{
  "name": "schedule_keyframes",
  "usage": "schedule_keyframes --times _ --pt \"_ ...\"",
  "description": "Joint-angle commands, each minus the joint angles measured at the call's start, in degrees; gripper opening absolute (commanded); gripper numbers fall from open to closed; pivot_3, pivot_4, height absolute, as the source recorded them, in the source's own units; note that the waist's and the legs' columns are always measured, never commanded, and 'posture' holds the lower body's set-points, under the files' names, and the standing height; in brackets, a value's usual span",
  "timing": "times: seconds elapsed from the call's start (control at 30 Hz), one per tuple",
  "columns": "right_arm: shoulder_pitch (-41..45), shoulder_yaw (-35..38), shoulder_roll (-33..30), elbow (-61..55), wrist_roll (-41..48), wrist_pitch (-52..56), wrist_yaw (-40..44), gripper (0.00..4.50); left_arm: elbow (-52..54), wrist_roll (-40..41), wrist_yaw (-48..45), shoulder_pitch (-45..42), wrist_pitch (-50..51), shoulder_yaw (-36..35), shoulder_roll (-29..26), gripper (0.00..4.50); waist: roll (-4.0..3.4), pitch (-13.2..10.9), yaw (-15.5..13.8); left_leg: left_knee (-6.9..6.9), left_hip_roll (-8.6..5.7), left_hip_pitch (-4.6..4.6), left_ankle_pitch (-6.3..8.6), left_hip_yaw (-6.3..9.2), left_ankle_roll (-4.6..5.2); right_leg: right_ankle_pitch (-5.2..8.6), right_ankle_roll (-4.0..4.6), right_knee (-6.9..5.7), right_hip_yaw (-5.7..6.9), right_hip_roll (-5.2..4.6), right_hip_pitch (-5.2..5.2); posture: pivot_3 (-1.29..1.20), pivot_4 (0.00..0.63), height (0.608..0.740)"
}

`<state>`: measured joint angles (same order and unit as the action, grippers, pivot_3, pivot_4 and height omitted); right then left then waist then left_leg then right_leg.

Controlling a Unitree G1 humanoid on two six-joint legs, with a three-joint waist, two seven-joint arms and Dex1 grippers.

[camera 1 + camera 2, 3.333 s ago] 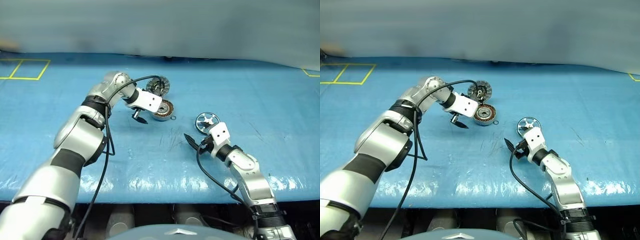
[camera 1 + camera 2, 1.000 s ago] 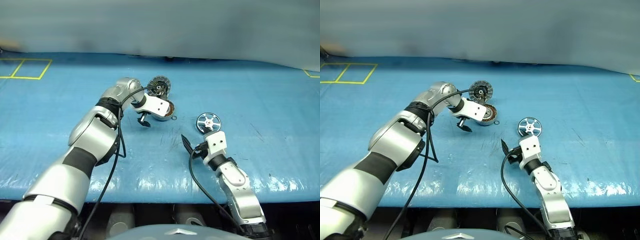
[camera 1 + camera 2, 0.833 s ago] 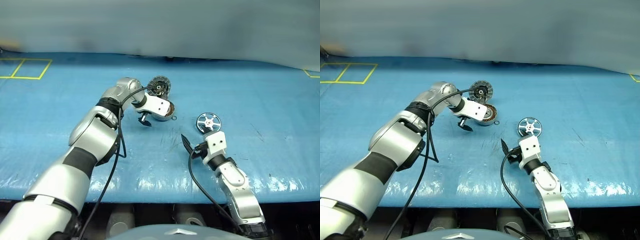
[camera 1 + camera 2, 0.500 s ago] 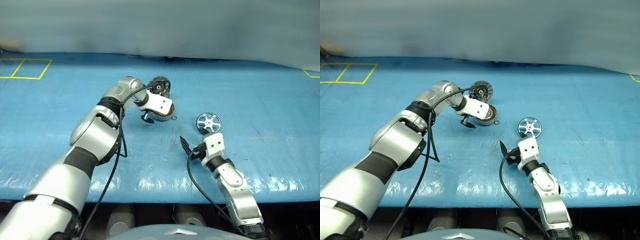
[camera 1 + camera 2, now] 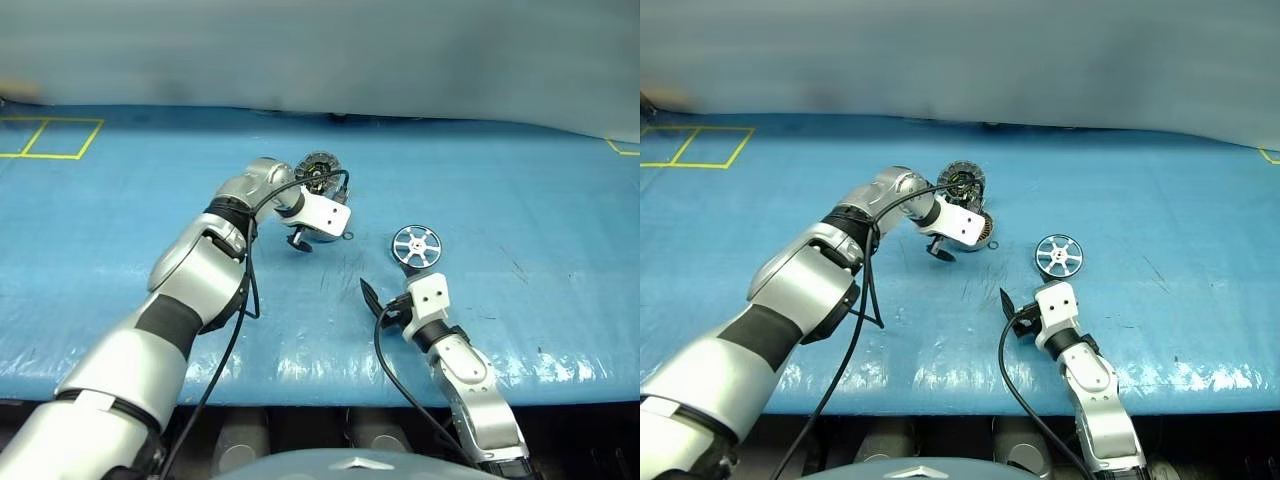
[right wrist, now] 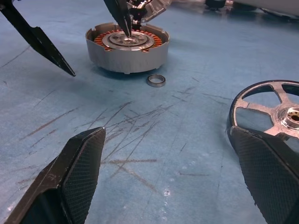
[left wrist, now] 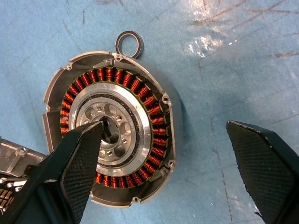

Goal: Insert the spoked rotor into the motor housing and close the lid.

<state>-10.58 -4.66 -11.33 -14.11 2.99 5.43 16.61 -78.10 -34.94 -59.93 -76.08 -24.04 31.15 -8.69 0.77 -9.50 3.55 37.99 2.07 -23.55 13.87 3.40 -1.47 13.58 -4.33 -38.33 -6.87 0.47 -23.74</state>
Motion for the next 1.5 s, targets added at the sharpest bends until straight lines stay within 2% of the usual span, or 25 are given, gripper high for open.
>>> schedule_keyframes --times 0.03,0.17,0.27,0.5,0.53,0.8,1.17,1.37,1.5 --pt "-0.54 0.09 0.07 -2.76 -0.09 -0.52 -0.50 4.49 -0.03 -0.83 0.17 0.11 0.51 0.65 0.20 4.50 0.01 0.00 -0.02 0.00 0.00 0.00 0.00 0.00 0.00 0.00 0.00 0.00 0.00 0.00 0.00 0.00 0.150 0.740" --pt "-0.92 0.01 -0.02 -3.39 -0.21 -0.16 -0.71 4.49 -0.25 -1.06 -0.23 1.18 1.39 0.83 0.21 4.50 0.01 0.01 -0.03 0.00 0.00 0.01 0.00 0.00 0.00 0.00 0.00 0.00 0.00 0.00 0.01 0.00 0.150 0.740" --pt "-1.20 -0.16 -0.08 -4.06 -0.38 0.11 -0.77 4.50 -0.31 -1.49 0.34 1.74 1.95 1.12 0.02 3.92 0.01 0.02 0.05 0.00 0.00 0.04 0.00 0.00 0.00 0.01 -0.01 0.00 0.00 -0.01 0.04 0.00 0.150 0.740" --pt "-1.19 -0.65 -0.43 -5.13 -0.72 0.84 -0.56 4.50 -0.27 -1.22 0.15 2.60 2.32 0.90 -0.42 1.90 -0.01 0.11 0.07 0.00 0.01 0.20 0.00 0.00 0.00 0.08 -0.12 -0.02 0.00 0.01 0.21 0.00 0.150 0.740" --pt "-1.14 -0.70 -0.53 -5.29 -0.75 1.00 -0.49 4.50 -0.16 -1.45 0.92 2.72 2.11 1.09 -0.57 1.81 0.00 0.12 0.03 0.00 0.00 0.32 0.00 -0.01 0.00 0.08 -0.13 -0.02 -0.01 0.00 0.34 0.00 0.150 0.740" --pt "0.18 -1.13 -2.30 -5.87 -0.44 1.87 0.96 4.50 1.39 -0.92 -1.63 3.94 -4.66 1.62 -3.59 1.81 0.01 0.12 0.45 0.04 0.00 0.68 -0.03 -0.07 0.02 0.07 -0.16 -0.27 -0.14 0.05 0.54 0.00 0.150 0.740" --pt "2.93 -1.87 -3.88 -3.47 0.35 2.13 4.37 4.50 8.21 4.09 -16.53 6.48 -13.48 0.43 -11.80 1.81 0.03 0.11 0.99 -0.16 0.03 0.70 -0.02 -0.06 0.03 0.20 0.05 -0.43 -0.14 0.09 0.40 0.00 0.150 0.740" --pt "4.16 -2.18 -4.23 -2.67 0.52 2.21 5.74 4.50 23.63 10.76 -30.14 14.32 -9.00 0.20 -16.00 1.81 0.01 0.12 1.02 -0.16 0.05 0.71 -0.03 -0.07 0.03 0.21 0.08 -0.46 -0.14 0.08 0.41 0.00 0.150 0.740" --pt "4.93 -2.37 -4.31 -2.30 0.54 2.33 6.45 4.50 39.36 15.53 -32.57 20.55 -1.00 3.51 -20.79 1.81 -0.01 0.13 1.00 -0.15 0.07 0.74 -0.03 -0.07 0.03 0.22 0.10 -0.50 -0.15 0.07 0.41 0.00 0.150 0.740"
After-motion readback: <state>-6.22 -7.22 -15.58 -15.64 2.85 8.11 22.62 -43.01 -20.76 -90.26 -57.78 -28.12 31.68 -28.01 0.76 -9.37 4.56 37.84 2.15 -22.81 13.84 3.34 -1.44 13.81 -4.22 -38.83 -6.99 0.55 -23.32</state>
